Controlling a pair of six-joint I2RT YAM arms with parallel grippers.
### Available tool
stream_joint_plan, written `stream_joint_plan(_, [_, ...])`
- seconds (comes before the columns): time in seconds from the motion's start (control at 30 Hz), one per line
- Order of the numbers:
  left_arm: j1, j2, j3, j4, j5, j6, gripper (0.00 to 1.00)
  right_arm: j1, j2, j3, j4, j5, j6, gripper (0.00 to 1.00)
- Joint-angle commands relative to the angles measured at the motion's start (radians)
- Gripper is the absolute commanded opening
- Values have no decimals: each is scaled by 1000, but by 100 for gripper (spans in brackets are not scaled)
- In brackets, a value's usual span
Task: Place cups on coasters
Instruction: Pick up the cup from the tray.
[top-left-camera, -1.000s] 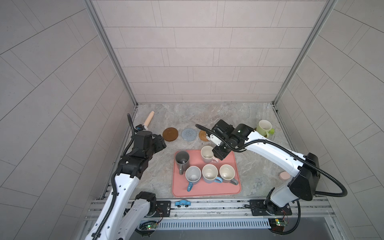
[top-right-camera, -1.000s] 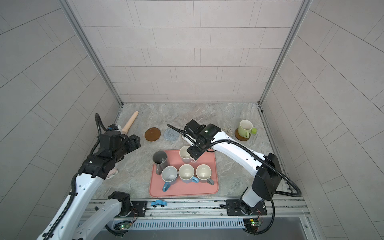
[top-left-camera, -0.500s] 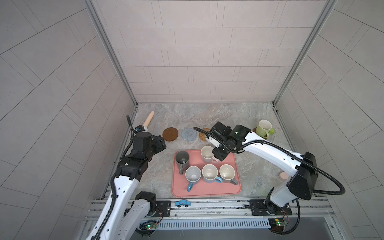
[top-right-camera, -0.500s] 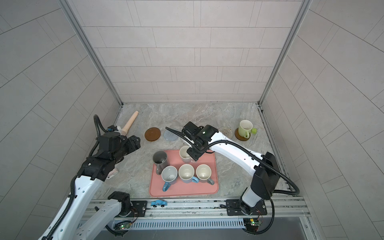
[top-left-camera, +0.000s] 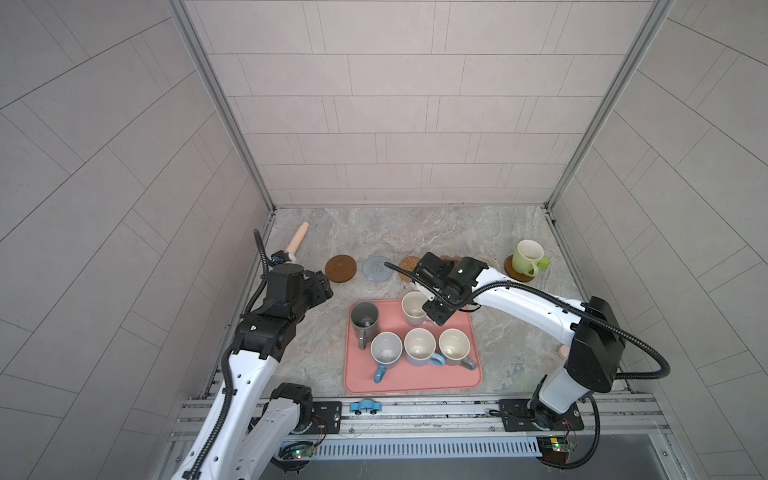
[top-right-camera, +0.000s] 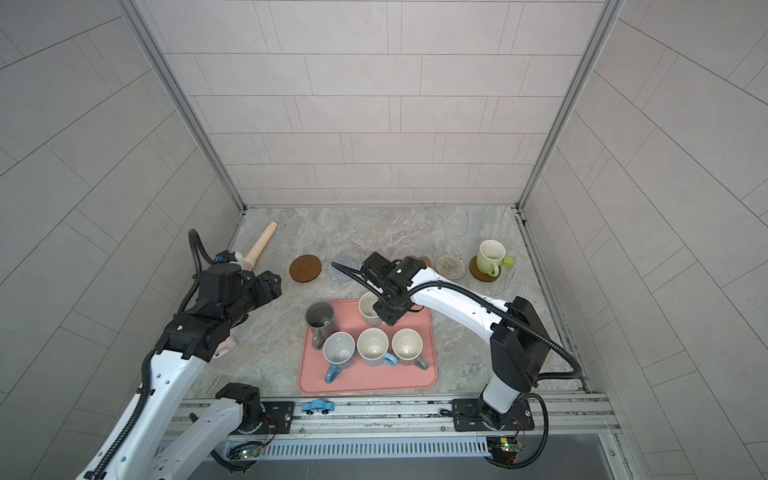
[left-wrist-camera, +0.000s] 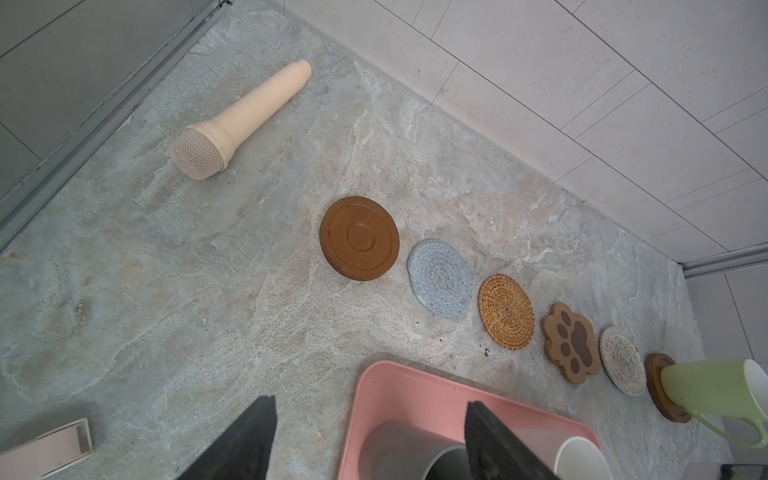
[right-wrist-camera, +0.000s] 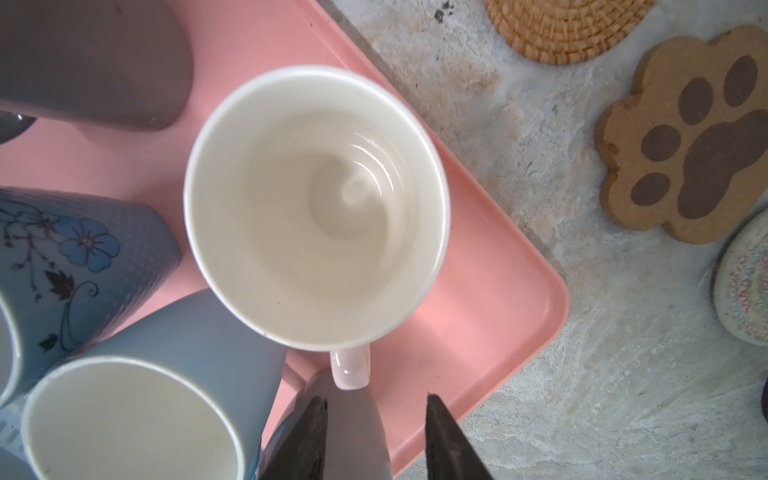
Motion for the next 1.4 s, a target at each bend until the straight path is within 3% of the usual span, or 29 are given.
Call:
stream_joint_plan(0.0, [4, -14, 4, -5, -3, -14, 78, 6, 12, -19, 25, 19, 24, 40])
stream_joint_plan(1.37, [4, -35, -6, -13, -8, -12, 78, 42, 97, -75, 148, 75, 80, 22])
